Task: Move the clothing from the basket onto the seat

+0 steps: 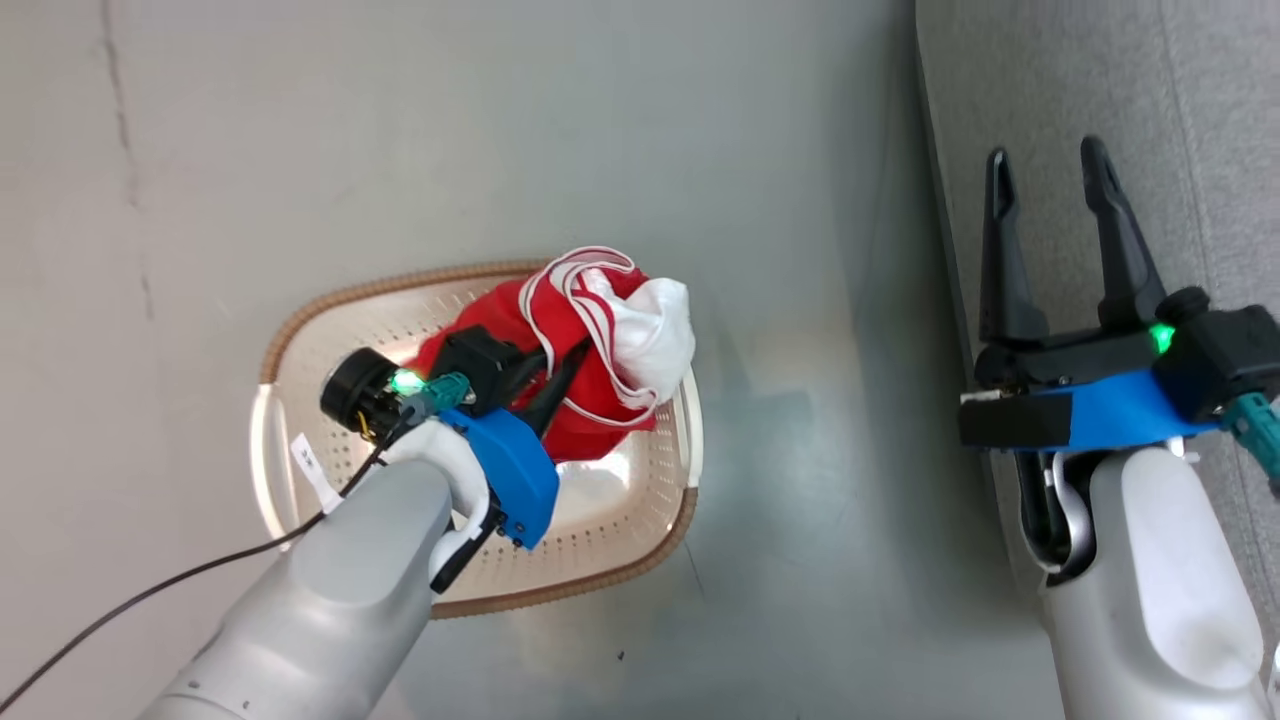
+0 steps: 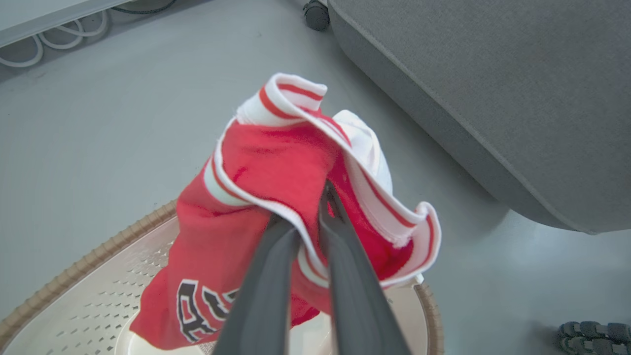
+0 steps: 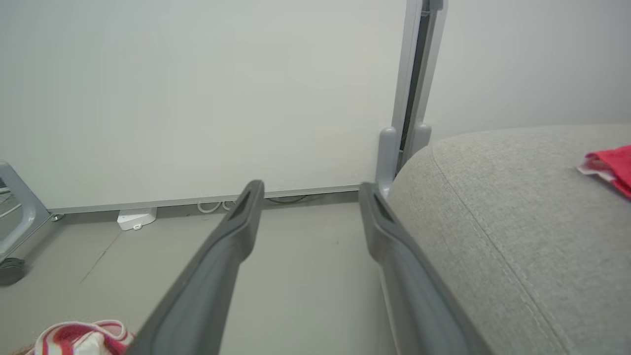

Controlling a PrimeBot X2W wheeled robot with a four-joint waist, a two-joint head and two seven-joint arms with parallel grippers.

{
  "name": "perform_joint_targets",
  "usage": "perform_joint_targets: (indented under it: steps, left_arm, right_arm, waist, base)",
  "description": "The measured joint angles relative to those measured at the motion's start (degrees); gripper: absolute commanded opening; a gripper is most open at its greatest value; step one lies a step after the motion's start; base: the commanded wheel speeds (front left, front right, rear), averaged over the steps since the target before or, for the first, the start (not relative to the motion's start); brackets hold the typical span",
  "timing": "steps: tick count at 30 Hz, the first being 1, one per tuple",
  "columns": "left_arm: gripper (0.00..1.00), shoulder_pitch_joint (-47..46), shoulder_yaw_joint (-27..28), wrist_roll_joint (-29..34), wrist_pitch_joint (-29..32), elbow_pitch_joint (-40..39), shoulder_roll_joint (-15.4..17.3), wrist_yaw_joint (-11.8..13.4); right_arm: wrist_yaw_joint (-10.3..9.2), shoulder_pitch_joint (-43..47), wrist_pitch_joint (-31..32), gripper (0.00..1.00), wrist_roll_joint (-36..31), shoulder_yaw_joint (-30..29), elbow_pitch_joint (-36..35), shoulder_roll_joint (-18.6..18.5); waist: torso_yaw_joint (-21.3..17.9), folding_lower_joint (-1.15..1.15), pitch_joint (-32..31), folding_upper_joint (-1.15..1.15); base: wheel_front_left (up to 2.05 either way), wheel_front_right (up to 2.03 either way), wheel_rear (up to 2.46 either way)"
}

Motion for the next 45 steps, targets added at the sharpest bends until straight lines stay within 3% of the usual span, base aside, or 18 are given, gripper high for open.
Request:
perform_joint_targets:
  steps: [24,45]
  left_arm:
    - [0.00,8.1,14.9,8.2,0.0,-17.5,-0.3,0.5]
    - [0.00,5.2,14.4,7.9,3.4,-24.0,-1.0,1.1]
  right_arm:
    - [0.00,11.0,0.0,1.00,0.0,0.3,4.7,0.0]
    - [0.00,16.6,0.0,1.00,1.0,3.8,5.2,0.0]
  waist:
    - [4.7,-0.01,-22.2,0.00]
    - [7.1,0.00,-31.6,0.00]
  base:
    - [0.00,0.00,0.00]
    - [0.00,0.00,0.00]
